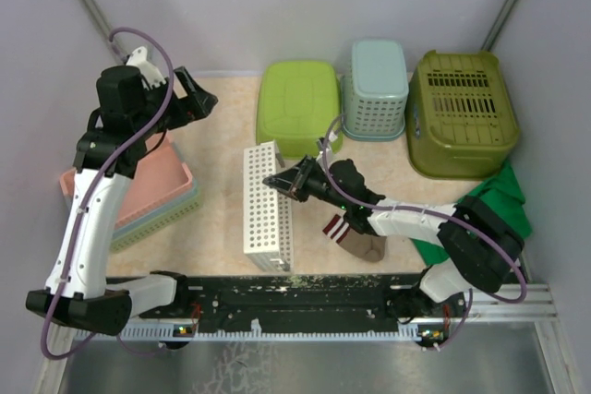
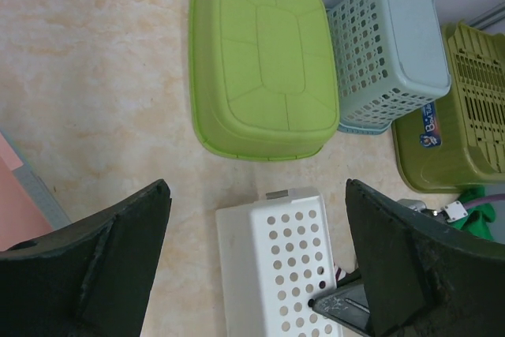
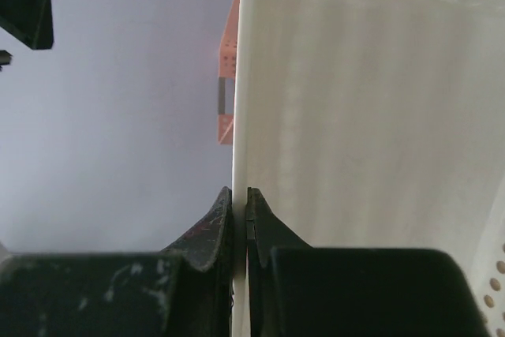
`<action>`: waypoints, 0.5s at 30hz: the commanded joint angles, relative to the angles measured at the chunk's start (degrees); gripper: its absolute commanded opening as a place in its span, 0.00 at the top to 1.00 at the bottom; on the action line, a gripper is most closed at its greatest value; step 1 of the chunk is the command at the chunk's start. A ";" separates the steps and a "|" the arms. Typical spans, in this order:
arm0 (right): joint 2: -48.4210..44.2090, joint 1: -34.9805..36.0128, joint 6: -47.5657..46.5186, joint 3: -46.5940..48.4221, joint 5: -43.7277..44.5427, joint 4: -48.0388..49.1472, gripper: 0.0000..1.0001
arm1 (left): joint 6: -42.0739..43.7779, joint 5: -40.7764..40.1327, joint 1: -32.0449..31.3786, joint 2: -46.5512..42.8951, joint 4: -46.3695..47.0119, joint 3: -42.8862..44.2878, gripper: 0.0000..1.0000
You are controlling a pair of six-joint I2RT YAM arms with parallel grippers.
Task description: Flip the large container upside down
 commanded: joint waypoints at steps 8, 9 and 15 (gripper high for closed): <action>-4.93 -2.99 9.71 -17.39 0.07 25.98 1.00 | -0.41 3.25 0.22 0.13 2.29 -2.32 0.04; -5.49 -3.32 10.14 -19.12 0.58 27.04 1.00 | -0.39 3.37 0.22 0.19 2.40 -2.48 0.04; -9.05 -5.87 10.07 -25.81 1.26 26.05 1.00 | -0.19 3.87 0.22 0.90 1.86 -0.80 0.04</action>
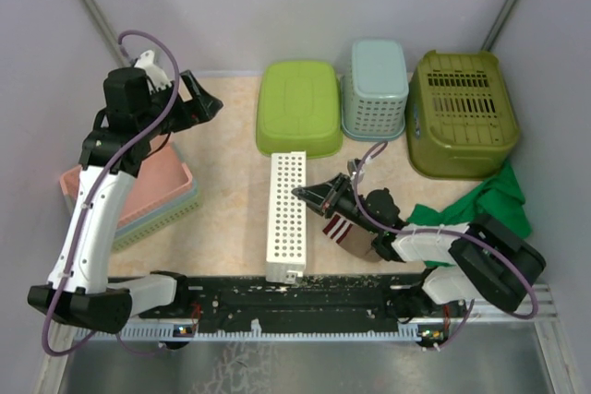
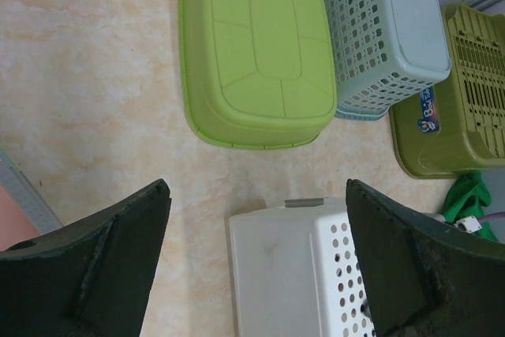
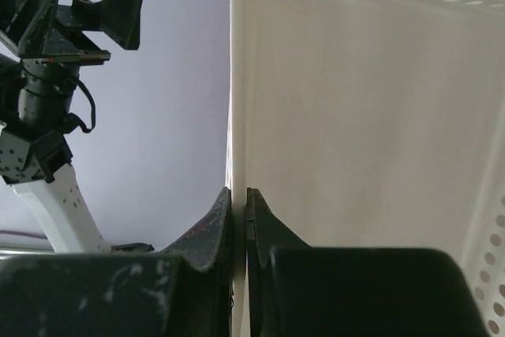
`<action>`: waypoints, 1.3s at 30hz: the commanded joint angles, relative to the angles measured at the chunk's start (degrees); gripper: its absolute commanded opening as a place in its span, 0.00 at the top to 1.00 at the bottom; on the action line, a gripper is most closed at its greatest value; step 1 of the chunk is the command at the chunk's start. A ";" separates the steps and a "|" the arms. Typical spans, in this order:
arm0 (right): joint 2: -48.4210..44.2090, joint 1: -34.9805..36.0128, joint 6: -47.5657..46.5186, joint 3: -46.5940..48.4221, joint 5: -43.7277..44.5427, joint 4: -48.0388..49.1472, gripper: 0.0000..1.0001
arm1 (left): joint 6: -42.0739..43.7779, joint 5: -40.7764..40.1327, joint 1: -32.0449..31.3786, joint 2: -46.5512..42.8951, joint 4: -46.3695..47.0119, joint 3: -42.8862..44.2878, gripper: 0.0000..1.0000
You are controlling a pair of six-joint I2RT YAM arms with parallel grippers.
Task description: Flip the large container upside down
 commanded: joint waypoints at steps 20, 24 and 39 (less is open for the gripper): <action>-17.53 -6.26 -12.97 -10.49 4.51 -28.62 1.00 | 1.73 0.79 -12.27 8.56 2.22 4.56 0.02; -14.89 -6.30 -13.68 -10.58 4.21 -27.90 1.00 | 1.69 0.28 -12.30 8.16 2.21 2.89 0.01; 7.91 -6.30 -11.23 -6.39 1.94 -6.58 1.00 | 0.12 -1.08 -12.32 6.20 2.62 -0.97 0.01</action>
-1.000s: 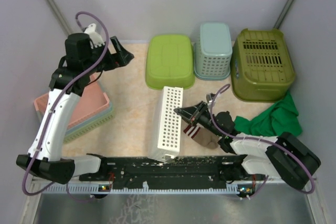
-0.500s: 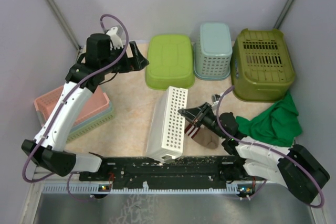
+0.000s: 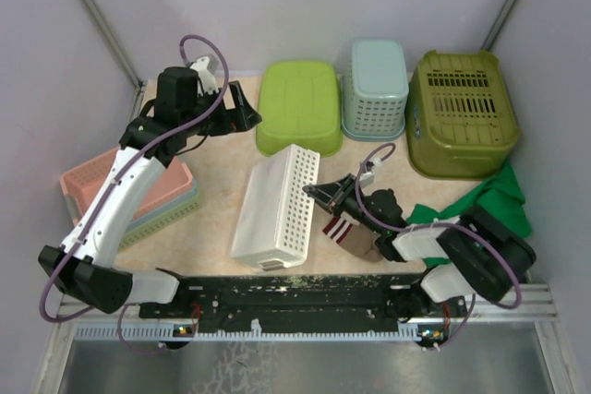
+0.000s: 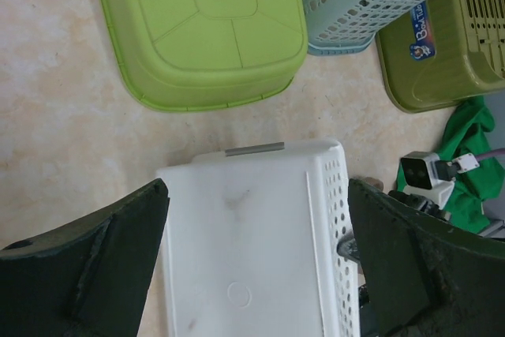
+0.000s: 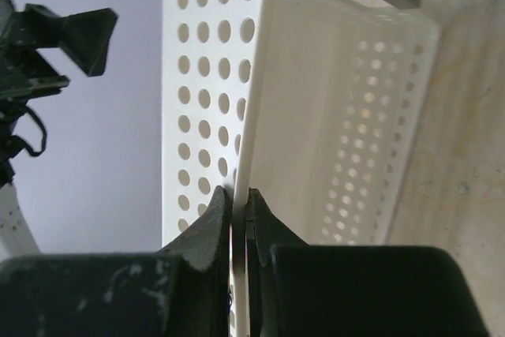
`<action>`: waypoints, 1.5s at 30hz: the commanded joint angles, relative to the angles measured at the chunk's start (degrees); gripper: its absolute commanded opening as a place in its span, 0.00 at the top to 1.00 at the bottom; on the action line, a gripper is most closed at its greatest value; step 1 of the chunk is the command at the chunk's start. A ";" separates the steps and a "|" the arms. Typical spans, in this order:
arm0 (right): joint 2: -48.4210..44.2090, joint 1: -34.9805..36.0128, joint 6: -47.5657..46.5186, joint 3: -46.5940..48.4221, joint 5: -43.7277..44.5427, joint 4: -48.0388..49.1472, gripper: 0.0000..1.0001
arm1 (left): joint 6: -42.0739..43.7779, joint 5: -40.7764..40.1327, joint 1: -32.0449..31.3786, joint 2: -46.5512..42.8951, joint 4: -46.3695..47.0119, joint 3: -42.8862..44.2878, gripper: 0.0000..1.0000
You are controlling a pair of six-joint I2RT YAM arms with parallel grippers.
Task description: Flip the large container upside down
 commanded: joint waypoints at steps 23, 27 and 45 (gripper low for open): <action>-7.97 -0.75 -28.10 20.40 18.14 -74.75 0.37 | 5.19 -4.89 3.14 -4.43 -5.94 -10.77 0.00; -16.62 -0.72 -31.75 23.89 22.99 -84.44 0.37 | 6.45 -7.36 3.06 -5.23 -10.88 -15.04 0.01; -11.74 10.82 -27.84 31.23 24.10 -89.94 0.41 | -1.65 8.93 0.43 -8.46 -4.64 -34.87 0.01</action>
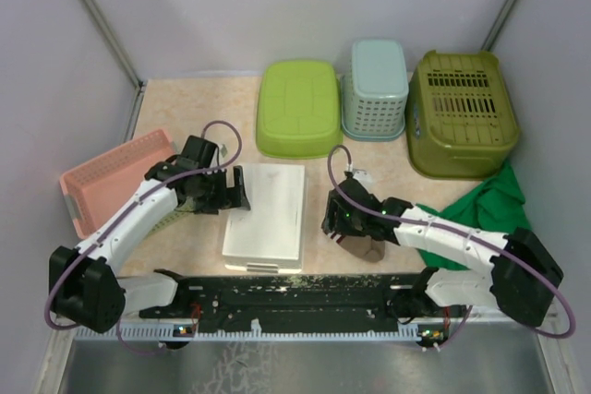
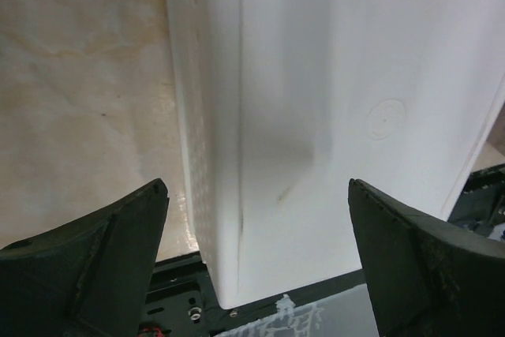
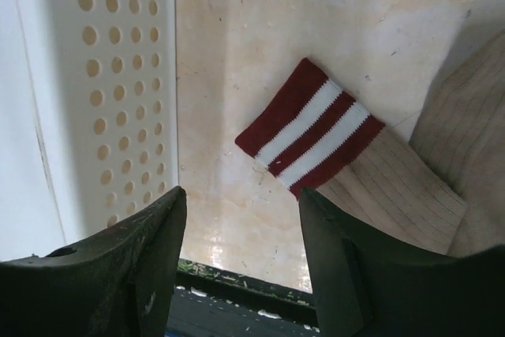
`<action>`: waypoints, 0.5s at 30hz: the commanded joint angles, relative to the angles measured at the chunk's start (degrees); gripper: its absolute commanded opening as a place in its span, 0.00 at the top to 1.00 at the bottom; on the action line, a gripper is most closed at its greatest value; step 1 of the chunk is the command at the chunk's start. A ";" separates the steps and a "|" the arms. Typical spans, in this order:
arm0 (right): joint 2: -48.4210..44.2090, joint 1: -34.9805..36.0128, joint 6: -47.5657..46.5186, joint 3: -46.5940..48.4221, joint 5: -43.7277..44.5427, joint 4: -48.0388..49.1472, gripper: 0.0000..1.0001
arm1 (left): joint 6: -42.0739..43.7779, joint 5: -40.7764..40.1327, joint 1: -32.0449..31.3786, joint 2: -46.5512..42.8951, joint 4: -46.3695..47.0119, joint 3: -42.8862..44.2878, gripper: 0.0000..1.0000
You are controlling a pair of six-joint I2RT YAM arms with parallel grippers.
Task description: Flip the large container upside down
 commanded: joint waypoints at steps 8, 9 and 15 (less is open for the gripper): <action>-13.55 -6.18 -3.38 15.87 14.80 -16.61 0.39 | -10.42 16.51 -6.43 -0.35 14.67 -4.74 0.00; -15.12 -6.54 -3.85 17.27 16.23 -18.42 0.39 | -11.88 16.85 -7.59 0.36 16.82 -4.53 0.01; -20.22 -6.73 -4.82 25.74 23.49 -28.74 0.39 | -16.50 16.90 -15.21 9.67 28.05 1.80 0.00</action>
